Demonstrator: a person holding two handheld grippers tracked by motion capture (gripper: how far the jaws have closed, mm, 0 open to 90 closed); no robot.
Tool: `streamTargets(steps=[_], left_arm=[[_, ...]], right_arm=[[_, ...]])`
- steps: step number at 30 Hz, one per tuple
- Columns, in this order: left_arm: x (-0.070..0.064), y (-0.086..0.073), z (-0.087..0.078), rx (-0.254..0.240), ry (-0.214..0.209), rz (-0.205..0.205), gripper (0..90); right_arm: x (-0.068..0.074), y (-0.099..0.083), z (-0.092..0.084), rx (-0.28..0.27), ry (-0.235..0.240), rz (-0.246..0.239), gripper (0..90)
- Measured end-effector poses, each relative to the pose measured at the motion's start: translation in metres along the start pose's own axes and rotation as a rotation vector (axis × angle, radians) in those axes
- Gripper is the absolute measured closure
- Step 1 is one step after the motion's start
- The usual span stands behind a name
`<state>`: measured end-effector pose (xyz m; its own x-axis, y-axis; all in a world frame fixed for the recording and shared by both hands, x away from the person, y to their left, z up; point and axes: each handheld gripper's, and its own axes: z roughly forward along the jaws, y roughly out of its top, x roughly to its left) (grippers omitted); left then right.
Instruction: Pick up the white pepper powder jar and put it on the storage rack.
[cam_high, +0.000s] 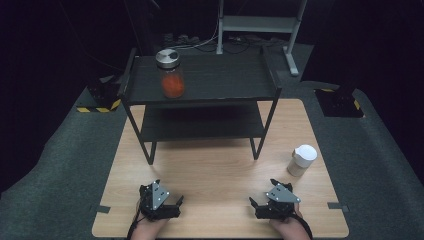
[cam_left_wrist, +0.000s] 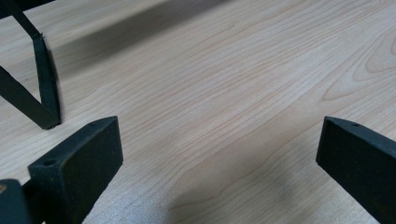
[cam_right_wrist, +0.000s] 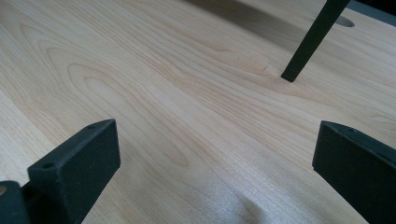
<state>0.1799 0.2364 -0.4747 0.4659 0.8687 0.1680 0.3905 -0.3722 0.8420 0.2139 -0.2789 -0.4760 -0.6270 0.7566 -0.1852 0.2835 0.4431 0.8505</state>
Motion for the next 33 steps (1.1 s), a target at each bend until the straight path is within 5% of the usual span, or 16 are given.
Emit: streamTargets(steps=[6,24,33], left_arm=[[0.001,-0.003,-0.002,-0.011,-0.005,-0.01,0.6],[-0.006,-0.003,-0.003,-0.011,0.014,0.027,0.6],[-0.007,-0.004,-0.004,-0.018,0.015,0.034,0.6]], right_arm=[[0.003,0.002,0.001,0.008,-0.006,-0.026,0.0],[0.0,-0.004,-0.004,-0.024,-0.004,0.016,0.0],[-0.004,-0.006,-0.018,-0.092,-0.025,0.044,0.0]])
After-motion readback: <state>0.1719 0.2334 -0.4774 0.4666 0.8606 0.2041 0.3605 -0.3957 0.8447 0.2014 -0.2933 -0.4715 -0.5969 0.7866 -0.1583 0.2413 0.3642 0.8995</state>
